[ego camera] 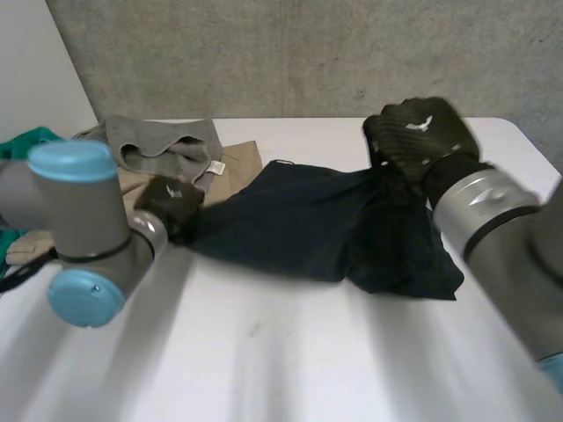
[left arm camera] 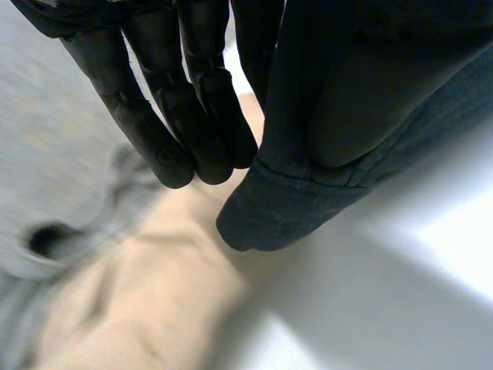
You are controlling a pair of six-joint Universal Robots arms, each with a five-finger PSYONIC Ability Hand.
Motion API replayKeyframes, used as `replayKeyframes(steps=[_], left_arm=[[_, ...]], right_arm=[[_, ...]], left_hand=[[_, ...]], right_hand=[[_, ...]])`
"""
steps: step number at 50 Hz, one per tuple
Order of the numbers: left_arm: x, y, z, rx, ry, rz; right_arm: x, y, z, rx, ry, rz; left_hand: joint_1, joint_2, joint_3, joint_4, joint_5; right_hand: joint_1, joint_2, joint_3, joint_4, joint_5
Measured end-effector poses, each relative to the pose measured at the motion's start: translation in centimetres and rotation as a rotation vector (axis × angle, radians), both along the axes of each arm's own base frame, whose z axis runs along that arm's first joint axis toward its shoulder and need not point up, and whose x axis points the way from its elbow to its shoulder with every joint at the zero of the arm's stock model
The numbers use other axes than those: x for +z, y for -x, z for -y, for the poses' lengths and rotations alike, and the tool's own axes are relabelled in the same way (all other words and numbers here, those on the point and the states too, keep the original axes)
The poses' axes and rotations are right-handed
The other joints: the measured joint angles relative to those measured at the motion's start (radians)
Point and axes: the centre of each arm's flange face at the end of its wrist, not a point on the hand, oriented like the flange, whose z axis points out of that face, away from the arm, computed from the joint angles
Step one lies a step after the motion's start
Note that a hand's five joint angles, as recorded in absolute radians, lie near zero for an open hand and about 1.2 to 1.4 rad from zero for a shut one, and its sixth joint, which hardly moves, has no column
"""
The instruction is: Fold the laundry.
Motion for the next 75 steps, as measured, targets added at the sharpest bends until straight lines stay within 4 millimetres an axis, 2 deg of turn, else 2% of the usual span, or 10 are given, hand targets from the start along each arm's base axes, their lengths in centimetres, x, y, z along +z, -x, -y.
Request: replayKeyframes(steps=[5,14,24,31,38,53,55,59,69,75], left_arm=[[8.5,-0.2,-1.6,0.006,0.160,-0.184],[25.9,-2.8,-9.5,-0.084,0.511,-0.528],[33.8,-3.9,-13.1,-0.144,0.609,-0.632],[32.7,-2.6,-9.8,-0.134,0.556,-0.599],[27.1,-0.8,-2.8,-0.083,0.421,-0.522],[10.6,2.6,9.4,0.000,0.191,-0.379],[8.6,3.1,10.5,0.008,0.190,-0.375],[7.6,3.6,11.2,0.014,0.213,-0.382],[11.5,2.2,7.9,-0.002,0.266,-0.274],[9.8,-0.2,4.0,-0.032,0.183,-0.069]], right_arm=[[3.1,1.7,0.0,-0.012,0.043,-0.030],[11.4,4.4,-1.4,-0.044,0.178,0.051],[18.0,6.4,-3.4,-0.057,0.282,0.204],[18.0,6.8,-2.0,-0.077,0.252,0.249],[15.0,6.3,2.8,-0.115,0.149,0.282],[1.5,1.3,14.9,-0.202,0.032,0.212],[-1.0,0.2,16.2,-0.211,0.056,0.186],[-4.3,-1.5,17.9,-0.234,0.118,0.141],[-5.4,-1.6,15.8,-0.218,0.030,-0.030],[-5.8,0.1,11.7,-0.130,-0.181,-0.103]], left_hand=[[0.000,0.000,0.000,0.000,0.000],[0.000,0.006,0.007,0.002,0.000],[0.000,0.008,0.010,0.006,0.000],[0.000,0.008,0.010,0.006,0.000],[0.000,0.008,0.015,0.006,0.000],[-0.003,-0.005,0.002,-0.008,-0.004],[-0.202,-0.238,-0.207,-0.221,-0.189],[-0.908,-0.893,-0.878,-0.905,-0.863],[-0.933,-0.990,-0.975,-0.996,-0.935],[-0.929,-0.989,-0.975,-0.994,-0.935]], right_hand=[[0.000,0.000,0.000,0.001,0.015],[0.000,0.000,0.000,0.004,0.016],[0.000,0.000,0.000,0.004,0.016],[0.000,0.000,0.000,0.004,0.016],[0.000,0.000,0.000,0.004,0.019],[0.000,0.000,0.000,0.004,0.018],[-0.231,-0.243,-0.242,-0.237,-0.226],[-0.823,-0.854,-0.835,-0.831,-0.837],[-0.901,-0.962,-0.979,-0.982,-0.947],[-0.901,-0.962,-0.979,-0.982,-0.947]])
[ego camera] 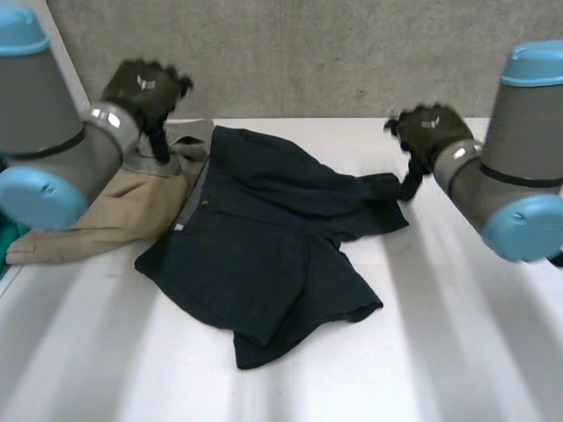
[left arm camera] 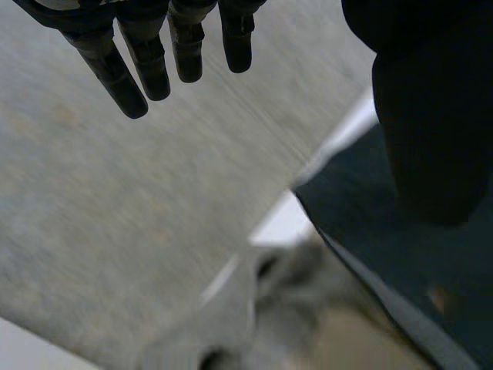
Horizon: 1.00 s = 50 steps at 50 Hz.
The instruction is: Fold the laundry.
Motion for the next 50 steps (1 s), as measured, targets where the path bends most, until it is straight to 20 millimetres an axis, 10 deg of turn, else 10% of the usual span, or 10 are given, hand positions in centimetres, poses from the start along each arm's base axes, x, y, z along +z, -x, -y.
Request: replayKeyframes(steps=[11,22,29,39,47,50], left_arm=[[-9.5,-4.2,-6.9,-0.189,-0.236,0.297],[-15.4,-5.4,-4.4,-0.174,-0.278,0.346],[-16.2,-5.6,-2.1,-0.129,-0.224,0.358],[-8.4,-4.0,0.1,-0.002,0.068,0.179],[6.9,1.0,-0.8,-0.054,0.508,-0.241],[9.7,3.9,-2.5,-0.159,0.546,-0.350]], right_arm=[[-3.8,2.6,-6.5,0.162,-0.196,-0.050],[-7.0,3.9,-7.7,0.162,-0.212,-0.067],[-7.8,4.5,-7.8,0.145,-0.224,-0.058],[-7.6,4.9,-7.9,0.136,-0.210,-0.060],[-7.2,5.4,-7.4,0.114,-0.197,-0.053],[-7.1,5.7,-7.1,0.100,-0.194,-0.048]], left_hand=[[0.152,0.137,0.133,0.148,0.122],[0.179,0.161,0.158,0.168,0.142],[0.564,0.894,0.888,0.904,0.861],[0.565,0.969,0.973,0.994,0.945],[0.565,0.989,0.980,0.995,0.945],[0.565,0.990,0.980,0.995,0.967]], right_hand=[[0.000,0.000,0.000,0.000,0.000],[0.000,0.000,0.000,0.000,0.000],[0.000,0.000,0.000,0.000,0.000],[0.000,0.000,0.000,0.000,0.000],[0.000,0.000,0.000,0.000,0.000],[0.000,0.000,0.000,0.000,0.000]])
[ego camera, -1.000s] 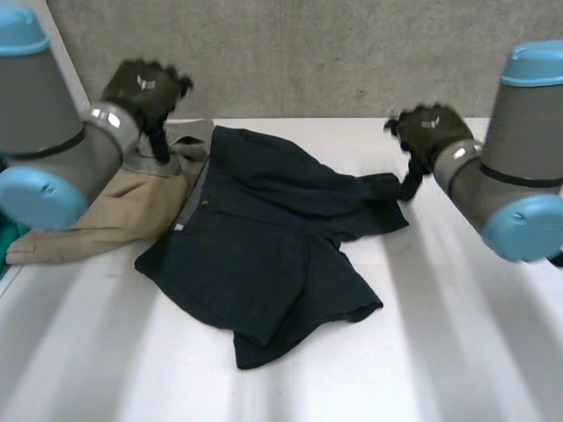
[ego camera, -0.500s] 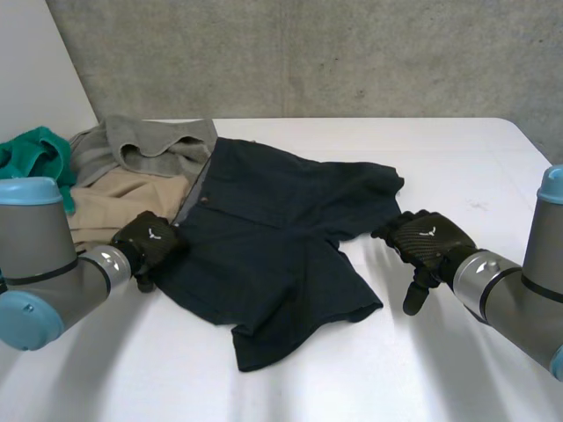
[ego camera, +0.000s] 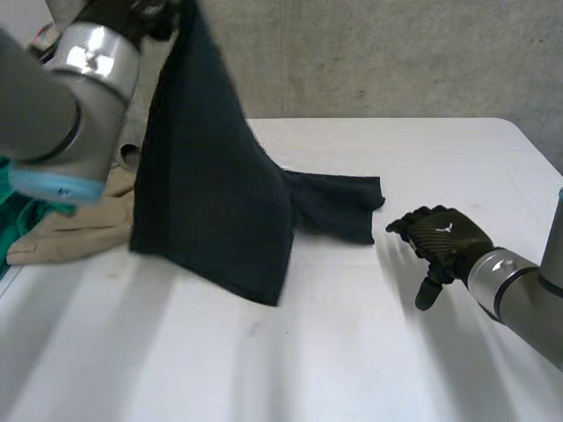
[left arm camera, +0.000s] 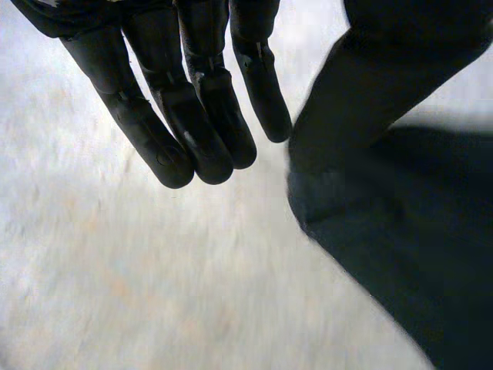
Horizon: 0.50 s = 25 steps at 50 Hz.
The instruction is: Fold the laundry.
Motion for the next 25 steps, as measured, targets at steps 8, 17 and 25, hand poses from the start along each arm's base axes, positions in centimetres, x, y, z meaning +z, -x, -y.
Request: replayKeyframes(steps=[8,17,25], left_arm=[[-4.9,9.0,-6.6,-0.451,-0.214,0.083],[-16.9,10.4,-11.8,-0.639,-0.550,0.414],[-14.9,6.6,-10.7,-0.447,-0.522,0.409]], right_arm=[[0.6,1.3,1.4,-0.066,0.012,0.021],[1.2,2.4,2.6,-0.104,0.029,0.039],[1.5,1.1,1.8,-0.013,0.046,0.045]], left_hand=[[0.000,0.000,0.000,0.000,0.002],[-0.561,-0.925,-0.915,-0.928,-0.914],[-0.566,-0.988,-0.980,-0.995,-0.969]], right_hand=[[0.000,0.000,0.000,0.000,0.000],[0.000,0.000,0.000,0.000,0.000],[0.000,0.000,0.000,0.000,0.000]])
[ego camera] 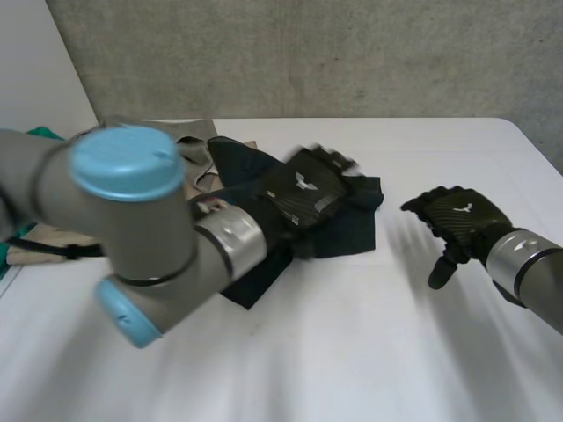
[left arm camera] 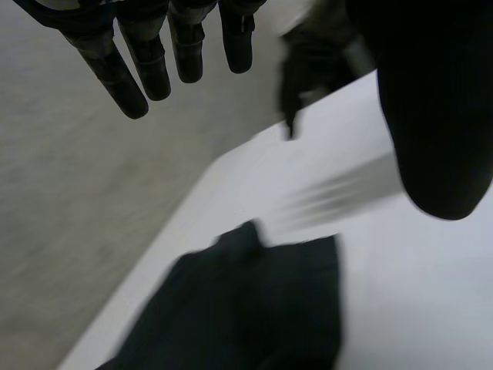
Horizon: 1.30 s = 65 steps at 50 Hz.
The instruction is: Fold the laundry.
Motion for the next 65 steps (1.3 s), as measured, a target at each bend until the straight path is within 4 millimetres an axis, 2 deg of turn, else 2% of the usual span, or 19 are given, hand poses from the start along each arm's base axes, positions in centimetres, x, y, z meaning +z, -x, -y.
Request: replayKeyframes(steps=[5,7,13,20,29,34,40,45,47,48,49,50,51,56,60,61,62,63,65], left_arm=[[2.0,-3.8,1.6,0.244,0.005,-0.050],[2.2,-5.3,2.4,0.339,-0.002,-0.061],[1.4,-10.4,6.4,0.597,-0.030,-0.065],[-0.6,-13.4,9.6,0.674,-0.117,-0.016],[-2.9,-13.4,12.7,0.651,-0.196,0.021],[-4.0,-11.9,13.7,0.594,-0.248,0.029],[-5.5,-10.6,14.2,0.583,-0.299,0.057],[-7.1,-10.4,15.2,0.651,-0.322,0.100],[-7.4,-10.5,15.8,0.682,-0.318,0.109],[-7.4,-10.5,16.0,0.687,-0.315,0.109],[-7.3,-10.5,16.1,0.689,-0.311,0.108],[-7.2,-10.4,16.2,0.688,-0.308,0.106],[-7.0,-10.3,16.2,0.684,-0.303,0.102],[-4.4,-9.8,15.9,0.649,-0.260,0.064],[0.2,-9.4,14.9,0.622,-0.181,-0.002],[2.6,-9.4,14.3,0.615,-0.139,-0.039],[2.6,-9.4,14.3,0.615,-0.139,-0.039],[5.6,-9.5,13.4,0.608,-0.085,-0.089],[9.3,-9.9,12.1,0.600,-0.016,-0.155]], right_arm=[[0.3,-1.9,-1.4,0.115,0.024,-0.007],[0.4,-2.9,-1.8,0.158,0.038,-0.011],[0.4,-6.0,-1.7,0.252,0.090,-0.022],[0.5,-9.7,0.4,0.298,0.191,-0.027],[0.0,-14.1,5.0,0.307,0.324,0.013],[-1.9,-16.0,8.1,0.284,0.359,0.044],[-4.3,-16.8,10.4,0.270,0.365,0.060],[-6.8,-17.1,12.1,0.266,0.356,0.083],[-7.7,-17.2,12.6,0.268,0.349,0.107],[-8.0,-17.3,12.7,0.270,0.344,0.121],[-8.1,-17.3,12.8,0.270,0.340,0.129],[-8.2,-17.3,12.8,0.269,0.338,0.138],[-8.1,-17.3,12.9,0.265,0.337,0.147],[-5.9,-16.6,13.6,0.198,0.357,0.175],[0.0,-14.7,14.1,0.096,0.395,0.204],[2.6,-13.8,13.9,0.072,0.406,0.220],[2.6,-13.8,13.9,0.072,0.406,0.220],[5.7,-12.7,13.3,0.056,0.421,0.240],[9.8,-11.2,12.2,0.048,0.446,0.267]], left_hand=[[0.000,0.000,0.000,0.000,0.000],[0.000,-0.001,0.000,0.000,0.000],[0.000,-0.003,0.000,0.000,0.000],[0.000,-0.003,0.000,0.000,0.000],[0.000,-0.003,0.000,0.000,0.000],[0.000,-0.003,0.000,0.000,0.000],[0.017,0.009,0.011,0.012,0.007],[0.206,0.169,0.167,0.180,0.157],[0.535,0.468,0.464,0.477,0.450],[0.787,0.723,0.699,0.712,0.682],[0.900,0.828,0.820,0.835,0.806],[0.900,0.828,0.820,0.835,0.806],[0.964,0.935,0.920,0.938,0.906],[0.965,0.987,0.976,0.995,0.936],[0.965,0.988,0.976,0.995,0.936],[0.965,0.988,0.976,0.995,0.936],[0.965,0.988,0.976,0.995,0.936],[0.965,0.988,0.976,0.995,0.936],[0.965,0.988,0.976,0.995,0.936]], right_hand=[[0.000,0.000,0.000,0.000,0.000],[0.000,0.000,0.000,0.000,0.000],[0.000,0.000,0.000,0.000,0.000],[0.000,0.001,0.001,0.001,0.000],[0.049,0.079,0.078,0.072,0.065],[0.101,0.116,0.131,0.125,0.118],[0.161,0.153,0.184,0.180,0.174],[0.273,0.278,0.285,0.285,0.268],[0.409,0.428,0.426,0.422,0.396],[0.615,0.638,0.630,0.608,0.575],[0.697,0.718,0.707,0.703,0.661],[0.777,0.802,0.791,0.787,0.747],[0.857,0.891,0.881,0.878,0.839],[0.896,0.961,0.973,0.982,0.908],[0.896,0.961,0.974,0.982,0.908],[0.896,0.961,0.974,0.982,0.908],[0.896,0.961,0.974,0.982,0.908],[0.895,0.961,0.974,0.982,0.908],[0.896,0.961,0.974,0.982,0.908]])
